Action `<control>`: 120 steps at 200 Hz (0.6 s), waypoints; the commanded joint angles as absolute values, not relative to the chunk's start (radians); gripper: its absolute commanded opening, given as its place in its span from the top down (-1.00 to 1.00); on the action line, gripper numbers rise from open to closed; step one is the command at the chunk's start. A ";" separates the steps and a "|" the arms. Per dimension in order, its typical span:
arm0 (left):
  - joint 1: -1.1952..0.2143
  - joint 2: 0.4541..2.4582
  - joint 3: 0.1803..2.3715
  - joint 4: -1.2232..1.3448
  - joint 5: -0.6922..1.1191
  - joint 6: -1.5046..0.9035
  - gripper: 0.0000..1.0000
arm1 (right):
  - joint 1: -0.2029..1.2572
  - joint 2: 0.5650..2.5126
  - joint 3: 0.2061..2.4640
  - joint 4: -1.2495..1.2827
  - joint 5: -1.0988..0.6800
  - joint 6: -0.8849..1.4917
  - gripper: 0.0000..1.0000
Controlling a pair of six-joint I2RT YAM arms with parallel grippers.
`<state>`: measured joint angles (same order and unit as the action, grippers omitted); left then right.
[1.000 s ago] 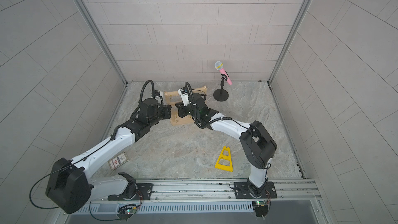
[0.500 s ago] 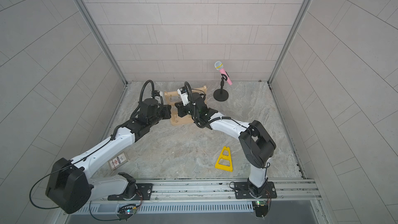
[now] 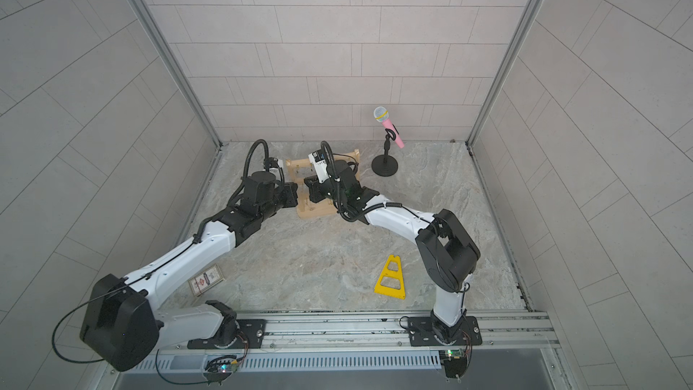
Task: Hang the necklace on the jewelry display stand
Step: Hang the necklace on the stand.
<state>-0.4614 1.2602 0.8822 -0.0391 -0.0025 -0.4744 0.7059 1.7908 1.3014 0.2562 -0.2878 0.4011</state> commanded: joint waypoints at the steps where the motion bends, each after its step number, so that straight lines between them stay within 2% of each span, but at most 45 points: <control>1: -0.465 1.273 0.916 -0.048 -0.019 -0.470 0.99 | 0.702 1.819 1.331 0.241 -0.288 0.409 0.83; 37: -0.465 1.280 0.920 -0.048 -0.025 -0.471 0.91 | 0.703 1.820 1.336 0.236 -0.297 0.408 0.75; 105: -0.465 1.284 0.920 -0.049 -0.035 -0.473 0.90 | 0.703 1.822 1.335 0.233 -0.299 0.408 0.75; 120: -0.465 1.284 0.920 -0.049 -0.040 -0.472 0.82 | 0.703 1.821 1.334 0.234 -0.298 0.408 0.73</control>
<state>-0.4614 1.2793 0.8825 -0.0437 -0.0170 -0.4782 0.7059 1.8122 1.3109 0.2348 -0.2928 0.4011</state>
